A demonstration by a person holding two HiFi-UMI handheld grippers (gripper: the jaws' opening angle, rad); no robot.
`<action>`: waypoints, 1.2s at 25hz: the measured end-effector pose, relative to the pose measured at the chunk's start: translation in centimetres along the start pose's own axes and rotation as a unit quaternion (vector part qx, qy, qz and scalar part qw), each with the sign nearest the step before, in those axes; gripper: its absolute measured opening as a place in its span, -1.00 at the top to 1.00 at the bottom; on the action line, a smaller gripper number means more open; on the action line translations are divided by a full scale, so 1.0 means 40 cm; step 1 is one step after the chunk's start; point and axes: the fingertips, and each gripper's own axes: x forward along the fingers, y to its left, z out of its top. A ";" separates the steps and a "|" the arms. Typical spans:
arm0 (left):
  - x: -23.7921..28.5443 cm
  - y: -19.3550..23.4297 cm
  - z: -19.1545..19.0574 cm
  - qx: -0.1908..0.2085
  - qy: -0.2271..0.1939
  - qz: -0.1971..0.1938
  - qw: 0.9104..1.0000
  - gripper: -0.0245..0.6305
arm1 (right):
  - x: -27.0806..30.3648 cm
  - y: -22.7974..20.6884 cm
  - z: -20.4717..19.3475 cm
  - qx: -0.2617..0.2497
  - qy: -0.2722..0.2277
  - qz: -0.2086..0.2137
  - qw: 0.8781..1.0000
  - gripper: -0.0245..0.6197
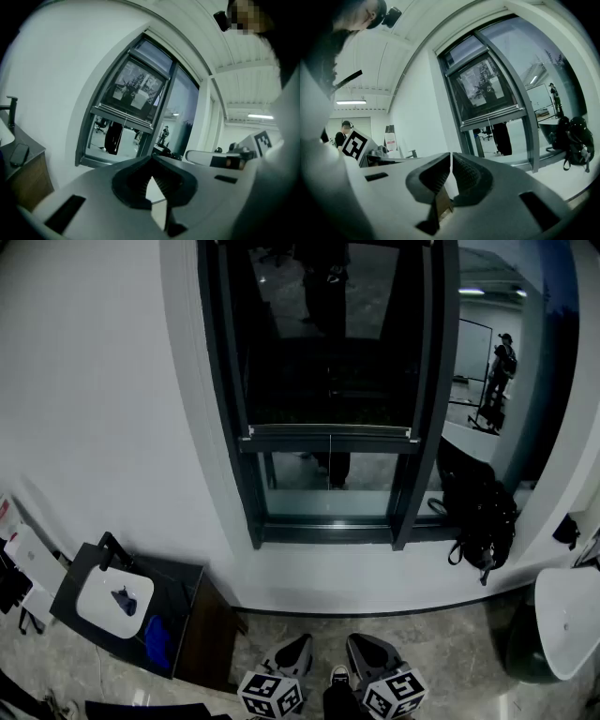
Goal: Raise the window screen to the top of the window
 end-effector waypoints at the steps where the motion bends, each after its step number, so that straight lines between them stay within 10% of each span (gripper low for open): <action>1: 0.032 0.015 0.010 -0.001 -0.001 0.003 1.000 0.92 | 0.028 -0.027 0.006 0.002 0.002 0.001 1.000 0.85; 19: 0.629 0.233 0.285 0.026 -0.021 0.047 0.998 0.92 | 0.525 -0.505 0.209 0.000 0.009 0.072 0.997 0.87; 30: 0.873 0.488 0.414 0.061 -0.028 0.067 0.995 0.92 | 0.744 -0.712 0.257 0.018 0.029 0.013 0.999 0.87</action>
